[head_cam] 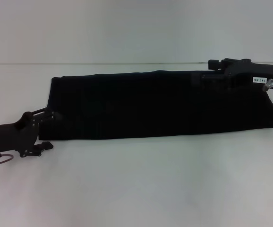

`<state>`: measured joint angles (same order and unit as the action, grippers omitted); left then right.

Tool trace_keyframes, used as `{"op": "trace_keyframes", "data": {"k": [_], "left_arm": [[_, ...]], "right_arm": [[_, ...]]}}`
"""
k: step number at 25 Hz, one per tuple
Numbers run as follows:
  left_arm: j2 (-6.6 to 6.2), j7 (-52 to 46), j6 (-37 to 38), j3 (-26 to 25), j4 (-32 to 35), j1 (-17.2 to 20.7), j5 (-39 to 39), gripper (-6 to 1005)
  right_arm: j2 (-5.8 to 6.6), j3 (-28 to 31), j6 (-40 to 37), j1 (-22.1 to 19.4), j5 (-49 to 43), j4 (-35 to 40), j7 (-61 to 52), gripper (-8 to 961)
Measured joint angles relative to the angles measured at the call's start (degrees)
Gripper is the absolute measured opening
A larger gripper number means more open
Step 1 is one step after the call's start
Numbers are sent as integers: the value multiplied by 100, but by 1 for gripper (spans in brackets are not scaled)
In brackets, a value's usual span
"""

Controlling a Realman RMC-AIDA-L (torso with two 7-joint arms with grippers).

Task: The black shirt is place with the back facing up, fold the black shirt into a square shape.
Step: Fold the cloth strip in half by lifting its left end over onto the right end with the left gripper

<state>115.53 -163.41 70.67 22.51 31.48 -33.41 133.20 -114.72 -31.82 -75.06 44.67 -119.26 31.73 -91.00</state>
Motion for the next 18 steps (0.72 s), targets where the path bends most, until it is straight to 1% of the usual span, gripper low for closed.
{"op": "trace_keyframes", "data": {"k": [10, 18], "left_arm": [[-4, -4, -66, -2, -2, 11, 25, 950], [-4, 44, -66, -14, -2, 9, 30, 950]], "right_arm": [[-75, 44, 26, 23, -1, 1, 0, 929], [-100, 53, 77, 31, 69, 9, 5, 928]]}}
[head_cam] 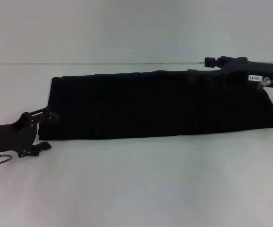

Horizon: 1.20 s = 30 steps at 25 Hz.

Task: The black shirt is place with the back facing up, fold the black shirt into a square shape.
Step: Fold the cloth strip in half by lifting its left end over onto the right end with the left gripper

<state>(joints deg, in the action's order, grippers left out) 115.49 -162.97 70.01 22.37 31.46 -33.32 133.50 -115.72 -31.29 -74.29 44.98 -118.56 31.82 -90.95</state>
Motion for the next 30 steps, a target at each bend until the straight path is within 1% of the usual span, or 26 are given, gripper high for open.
{"op": "trace_keyframes", "data": {"k": [4, 17, 30], "left_arm": [[0, 7, -4, 12, 0, -18, 3, 949], [-8, -24, -14, -25, 0, -34, -7, 950], [17, 18, -89, 11, -52, -73, -41, 949]], "right_arm": [[-12, -40, 56, -24, 142, 0, 6, 927], [-12, -29, 54, -5, 158, 0, 8, 926], [-47, -3, 68, 36, 158, 16, 16, 927]]}}
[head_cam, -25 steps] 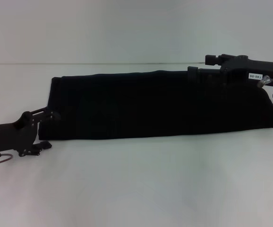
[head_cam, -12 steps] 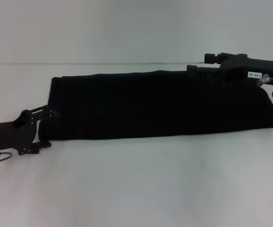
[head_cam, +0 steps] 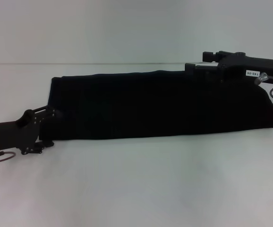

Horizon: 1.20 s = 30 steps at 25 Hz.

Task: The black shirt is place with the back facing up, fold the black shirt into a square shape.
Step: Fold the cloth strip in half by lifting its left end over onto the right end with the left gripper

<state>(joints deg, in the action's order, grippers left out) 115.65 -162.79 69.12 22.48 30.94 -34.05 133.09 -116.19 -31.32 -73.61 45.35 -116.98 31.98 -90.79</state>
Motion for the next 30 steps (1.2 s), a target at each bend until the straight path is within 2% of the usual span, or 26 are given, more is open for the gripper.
{"op": "trace_keyframes", "data": {"k": [19, 30], "left_arm": [[50, 147, -108, -32, -78, 9, -12, 950], [-21, 287, -337, -51, -46, -60, -11, 950]], "right_arm": [[-50, -31, 123, 19, 142, 54, 133, 927], [-56, -8, 73, 11, 240, 63, 159, 926]]}}
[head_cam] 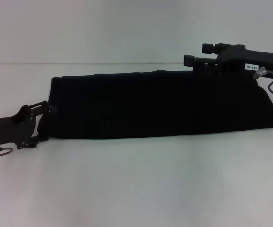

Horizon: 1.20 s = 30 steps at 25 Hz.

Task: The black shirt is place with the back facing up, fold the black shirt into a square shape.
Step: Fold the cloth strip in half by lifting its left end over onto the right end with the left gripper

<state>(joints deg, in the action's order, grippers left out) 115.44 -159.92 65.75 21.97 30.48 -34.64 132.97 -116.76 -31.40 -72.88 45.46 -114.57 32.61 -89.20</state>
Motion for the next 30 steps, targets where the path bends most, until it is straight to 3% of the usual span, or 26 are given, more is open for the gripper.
{"op": "trace_keyframes", "data": {"k": [19, 30], "left_arm": [[8, 5, 370, -71, -27, 68, 0, 949], [22, 20, 30, -71, -43, 72, 10, 950]], "right_arm": [[4, -9, -7, 12, 5, -1, -28, 926], [-5, -27, 2, 36, 29, -1, -1, 926]]}}
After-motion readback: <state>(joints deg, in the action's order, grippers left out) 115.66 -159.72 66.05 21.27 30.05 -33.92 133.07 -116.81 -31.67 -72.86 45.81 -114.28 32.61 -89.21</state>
